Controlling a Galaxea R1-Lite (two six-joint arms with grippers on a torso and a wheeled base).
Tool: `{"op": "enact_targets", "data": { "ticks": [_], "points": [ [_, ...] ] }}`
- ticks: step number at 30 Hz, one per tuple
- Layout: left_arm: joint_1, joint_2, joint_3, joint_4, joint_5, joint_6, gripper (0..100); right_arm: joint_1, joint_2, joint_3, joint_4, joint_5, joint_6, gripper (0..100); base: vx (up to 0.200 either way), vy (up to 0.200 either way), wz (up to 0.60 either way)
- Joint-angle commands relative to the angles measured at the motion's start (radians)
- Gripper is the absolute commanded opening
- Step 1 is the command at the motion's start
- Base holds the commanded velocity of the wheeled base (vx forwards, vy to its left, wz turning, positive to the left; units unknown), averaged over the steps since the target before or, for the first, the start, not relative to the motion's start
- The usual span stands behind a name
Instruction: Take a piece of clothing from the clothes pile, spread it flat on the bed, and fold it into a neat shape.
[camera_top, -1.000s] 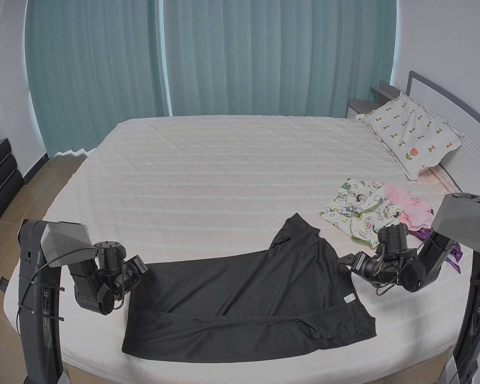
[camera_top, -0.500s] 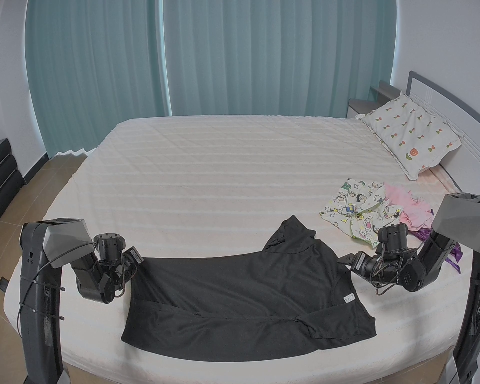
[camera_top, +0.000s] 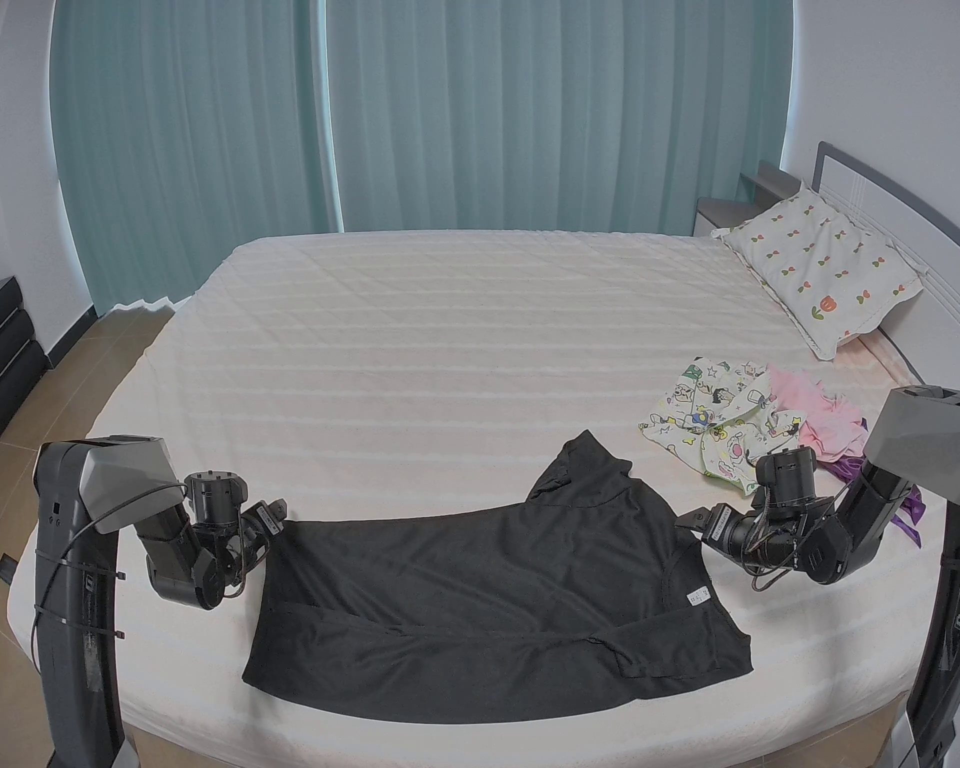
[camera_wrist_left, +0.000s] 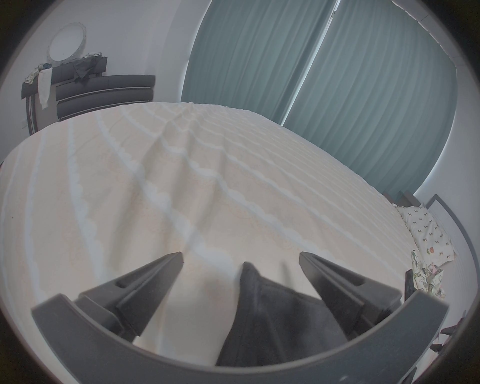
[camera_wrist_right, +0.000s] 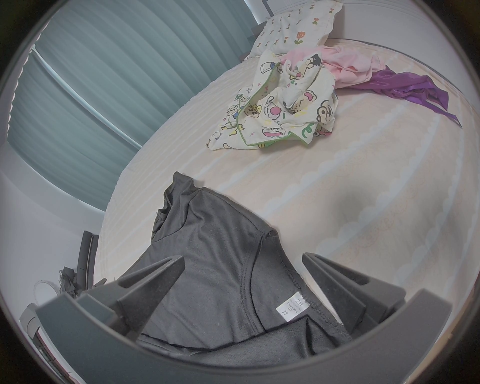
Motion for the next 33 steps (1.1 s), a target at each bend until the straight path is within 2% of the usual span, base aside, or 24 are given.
{"op": "enact_targets", "data": {
  "ticks": [1,3,8,13,15,16,17,22,24,27,29,33],
  "points": [
    [0.015,-0.111,0.116,-0.015,-0.001,-0.028,100,0.002,-0.004,-0.004,0.000,0.000,-0.003,100,0.000,0.000,0.00],
    [0.014,-0.188,0.213,-0.019,-0.017,-0.079,100,0.003,-0.019,-0.015,0.000,0.000,-0.003,100,0.000,0.000,0.00],
    [0.011,-0.294,0.406,-0.071,-0.086,-0.099,100,0.029,-0.072,-0.021,0.018,-0.003,-0.004,100,-0.120,0.000,0.00],
    [0.004,-0.314,0.523,-0.139,-0.089,-0.139,100,0.060,-0.105,0.065,0.016,0.003,0.023,100,-0.200,0.000,0.00],
    [-0.003,-0.314,0.583,-0.197,-0.095,-0.167,100,0.086,-0.122,0.123,0.013,0.003,0.117,100,-0.200,0.000,0.00],
    [-0.003,-0.314,0.589,-0.205,-0.096,-0.168,100,0.089,-0.125,0.128,0.012,0.003,0.127,100,-0.200,0.000,0.00],
    [-0.005,-0.312,0.630,-0.245,-0.109,-0.174,100,0.111,-0.136,0.157,0.015,0.003,0.192,100,-0.200,0.000,0.00],
    [-0.006,-0.308,0.675,-0.285,-0.122,-0.177,100,0.172,-0.131,0.229,0.010,-0.007,0.244,100,-0.120,0.000,0.00],
    [-0.006,-0.305,0.676,-0.285,-0.122,-0.179,100,0.175,-0.130,0.232,0.010,-0.010,0.246,100,0.000,0.000,0.00],
    [-0.009,-0.298,0.683,-0.285,-0.132,-0.217,100,0.175,-0.111,0.223,0.009,-0.010,0.304,100,0.000,0.000,0.00],
    [-0.009,-0.292,0.686,-0.285,-0.155,-0.229,100,0.175,-0.087,0.218,0.001,-0.013,0.333,100,0.000,0.000,0.00],
    [-0.011,-0.268,0.690,-0.285,-0.211,-0.252,100,0.172,-0.026,0.198,-0.077,-0.027,0.333,100,0.000,0.000,0.00]
  ]
}}
